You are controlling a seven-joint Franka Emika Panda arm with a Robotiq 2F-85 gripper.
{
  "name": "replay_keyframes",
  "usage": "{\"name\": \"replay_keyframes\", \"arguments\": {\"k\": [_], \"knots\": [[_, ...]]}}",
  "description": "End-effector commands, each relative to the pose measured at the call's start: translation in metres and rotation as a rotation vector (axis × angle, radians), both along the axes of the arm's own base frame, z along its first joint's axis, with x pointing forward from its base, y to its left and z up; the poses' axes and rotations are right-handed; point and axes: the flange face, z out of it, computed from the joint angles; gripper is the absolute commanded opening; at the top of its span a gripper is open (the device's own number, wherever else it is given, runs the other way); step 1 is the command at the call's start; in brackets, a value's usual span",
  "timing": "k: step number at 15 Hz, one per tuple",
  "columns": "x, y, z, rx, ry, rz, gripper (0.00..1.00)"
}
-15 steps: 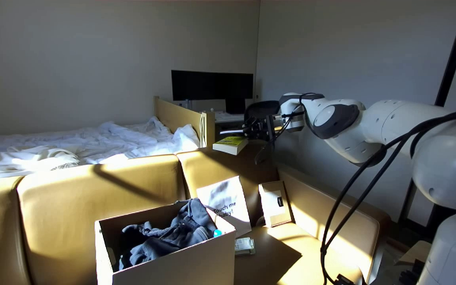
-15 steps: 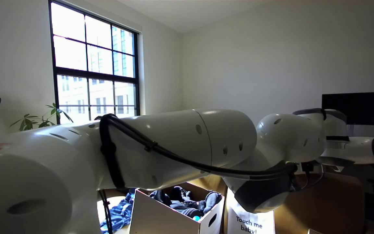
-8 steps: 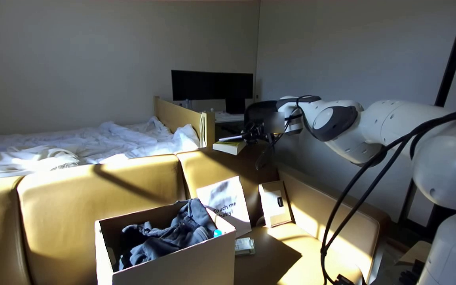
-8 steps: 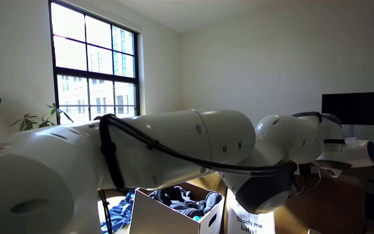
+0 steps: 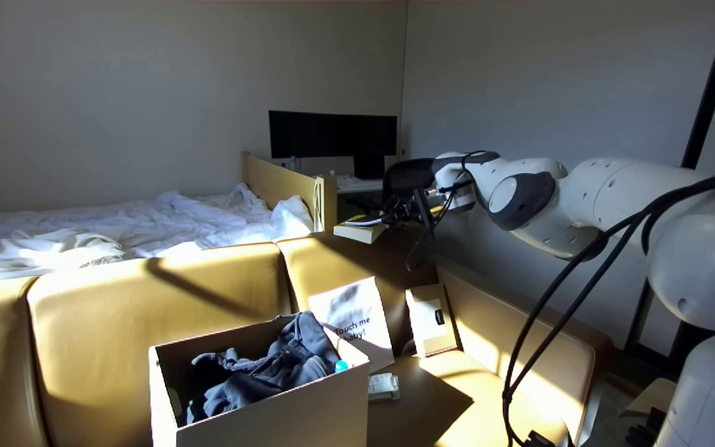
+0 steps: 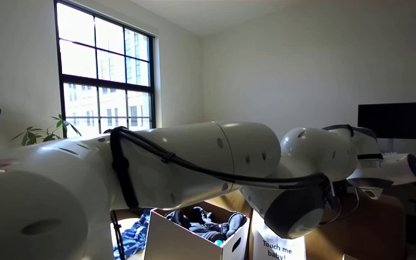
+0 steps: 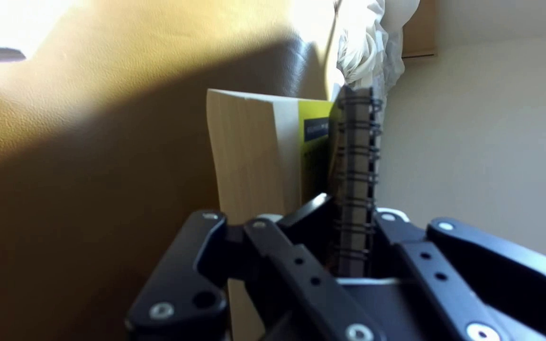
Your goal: Take the book out of the box and place it on the backrest of the sofa
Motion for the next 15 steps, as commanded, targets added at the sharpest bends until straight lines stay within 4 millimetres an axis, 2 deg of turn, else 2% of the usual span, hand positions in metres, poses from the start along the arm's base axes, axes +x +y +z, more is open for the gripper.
{"name": "replay_keyframes", "arguments": {"k": [1,6,10,12,15], "knots": [[0.001,0.011,0.006,-0.006,0.037,0.037,0.38],[0.001,0.016,0.009,-0.026,0.04,0.075,0.69],[-0.003,0.002,0.01,-0.022,0.043,0.051,0.95],[-0.007,-0.013,0.016,-0.029,0.044,0.023,1.0],[-0.021,-0.051,0.024,-0.029,0.098,-0.059,1.0]]}}
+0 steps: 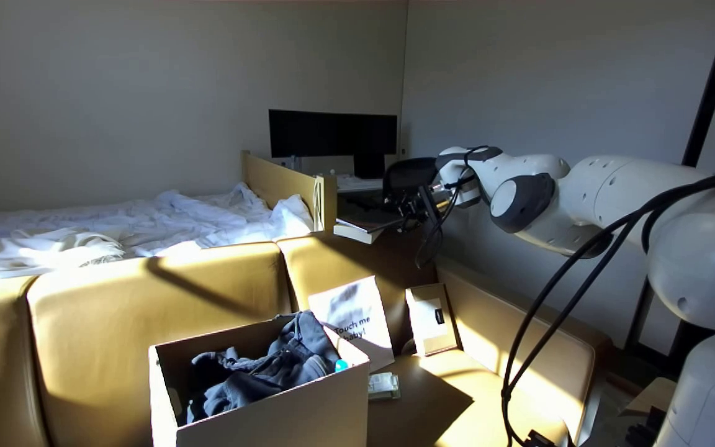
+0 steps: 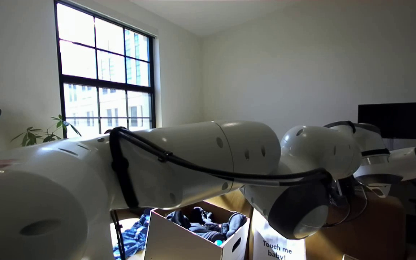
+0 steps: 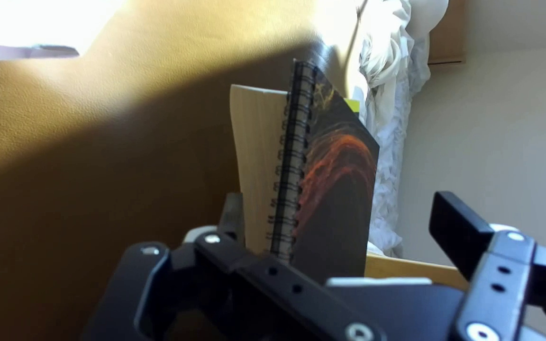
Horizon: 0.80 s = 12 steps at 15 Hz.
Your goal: Take the book out of the box and place it on the backrest of the sofa
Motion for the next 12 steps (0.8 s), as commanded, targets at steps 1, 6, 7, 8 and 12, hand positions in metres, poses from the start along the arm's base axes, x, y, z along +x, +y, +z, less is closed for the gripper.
{"name": "replay_keyframes", "arguments": {"k": [1,6,7,8,12], "knots": [[-0.017,-0.048,0.017,0.012,0.066,-0.118,1.0],[-0.048,-0.101,0.034,-0.049,0.182,-0.164,1.0],[-0.05,-0.104,0.039,-0.111,0.235,-0.168,1.0],[-0.051,-0.107,0.047,-0.161,0.255,-0.187,1.0],[-0.056,-0.129,0.09,-0.324,0.331,-0.32,1.0]]}}
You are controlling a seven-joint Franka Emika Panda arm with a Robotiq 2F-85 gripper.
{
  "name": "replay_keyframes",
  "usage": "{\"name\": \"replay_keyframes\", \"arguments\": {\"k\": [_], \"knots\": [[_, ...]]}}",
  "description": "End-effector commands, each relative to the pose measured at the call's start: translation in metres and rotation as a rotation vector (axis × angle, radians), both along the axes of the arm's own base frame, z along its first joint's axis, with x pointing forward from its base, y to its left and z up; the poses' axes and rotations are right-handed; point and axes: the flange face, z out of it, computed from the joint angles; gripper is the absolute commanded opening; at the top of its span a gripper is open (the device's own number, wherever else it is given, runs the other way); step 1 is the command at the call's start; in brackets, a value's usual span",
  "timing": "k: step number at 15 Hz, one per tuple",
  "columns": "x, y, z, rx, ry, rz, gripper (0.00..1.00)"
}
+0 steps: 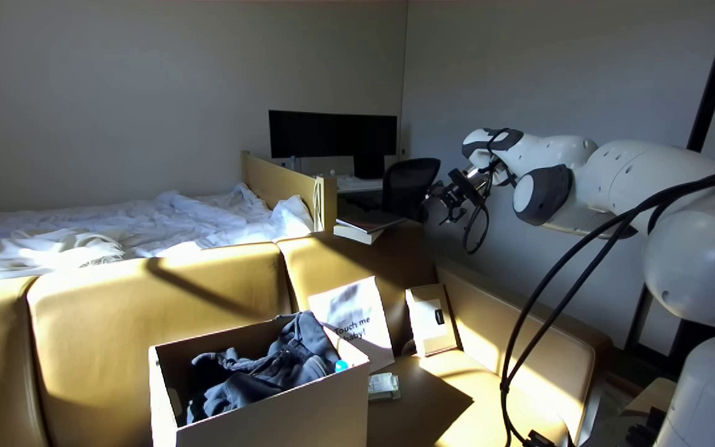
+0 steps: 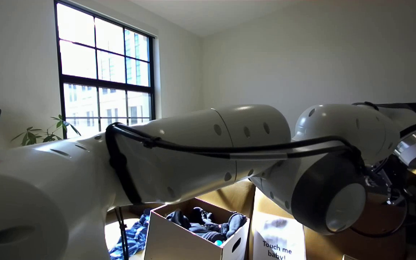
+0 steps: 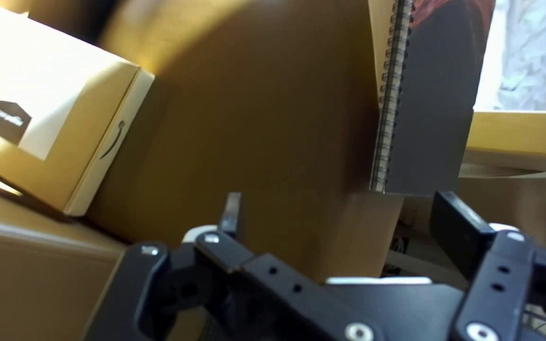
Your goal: Take the book out of the box and place it on the backrest of the sofa
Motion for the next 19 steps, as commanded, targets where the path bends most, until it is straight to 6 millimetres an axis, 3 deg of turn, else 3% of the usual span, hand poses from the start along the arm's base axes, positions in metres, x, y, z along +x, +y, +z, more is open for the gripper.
{"name": "replay_keyframes", "arguments": {"k": [1,3,5,10,13,14,19], "knots": [[-0.004,-0.015,0.047,-0.135,0.085,-0.116,1.0],[-0.005,-0.013,0.063,-0.202,0.157,-0.162,1.0],[-0.003,-0.003,0.064,-0.257,0.247,-0.185,1.0],[0.007,0.034,0.037,-0.379,0.474,-0.236,1.0],[0.001,0.053,0.03,-0.428,0.64,-0.225,1.0],[0.008,0.05,0.027,-0.403,0.551,-0.203,1.0],[0.005,0.054,0.023,-0.426,0.611,-0.198,1.0]]}}
